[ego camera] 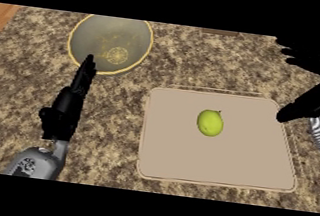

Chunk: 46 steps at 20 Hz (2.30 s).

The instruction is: Pick the pear from the tray and place it in the tiered basket

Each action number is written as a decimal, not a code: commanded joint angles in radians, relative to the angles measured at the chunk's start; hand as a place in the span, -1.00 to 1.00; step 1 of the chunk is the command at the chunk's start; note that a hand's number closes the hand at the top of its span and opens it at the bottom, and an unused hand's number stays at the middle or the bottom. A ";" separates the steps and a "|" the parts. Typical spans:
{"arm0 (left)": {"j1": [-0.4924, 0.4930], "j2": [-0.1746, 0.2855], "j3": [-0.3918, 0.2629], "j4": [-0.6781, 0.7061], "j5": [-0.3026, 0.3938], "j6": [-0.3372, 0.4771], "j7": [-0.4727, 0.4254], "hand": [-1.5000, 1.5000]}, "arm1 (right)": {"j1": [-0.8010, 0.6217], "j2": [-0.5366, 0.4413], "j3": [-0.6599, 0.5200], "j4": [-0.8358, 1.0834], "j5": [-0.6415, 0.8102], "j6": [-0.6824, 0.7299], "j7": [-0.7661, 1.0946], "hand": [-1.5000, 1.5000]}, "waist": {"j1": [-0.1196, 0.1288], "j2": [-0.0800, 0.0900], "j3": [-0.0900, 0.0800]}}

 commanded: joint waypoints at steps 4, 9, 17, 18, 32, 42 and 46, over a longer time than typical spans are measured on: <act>-0.010 0.031 0.076 0.029 0.032 -0.055 -0.035 0.00 | -0.062 0.067 0.086 0.023 0.000 0.025 0.151 -1.00 | -0.008 -0.001 0.000; -0.002 0.010 0.055 0.012 0.008 -0.054 -0.017 0.00 | -0.007 0.024 0.101 0.055 0.001 0.108 0.108 -1.00 | -0.013 -0.002 0.000; 0.071 -0.035 0.021 -0.024 -0.031 -0.031 -0.015 0.00 | -0.015 -0.035 0.103 0.047 0.011 0.160 0.124 -1.00 | -0.012 -0.003 0.000; 0.013 -0.038 0.044 0.044 -0.033 -0.033 -0.020 0.00 | -0.032 0.003 0.139 0.053 0.032 0.140 0.133 -1.00 | -0.013 -0.001 0.000; -0.014 -0.029 0.111 0.052 -0.052 -0.075 -0.018 0.00 | 0.054 0.062 0.159 -0.029 0.254 0.180 0.017 -1.00 | -0.019 -0.003 0.000; 0.017 -0.116 0.034 -0.056 -0.136 -0.018 0.066 0.00 | 0.116 0.139 0.119 0.124 0.398 0.181 -0.070 -1.00 | -0.011 -0.001 0.001; -0.008 -0.122 0.077 0.043 -0.114 -0.058 0.001 0.00 | 0.200 0.185 0.105 0.001 0.392 0.182 -0.005 -1.00 | -0.019 -0.003 0.001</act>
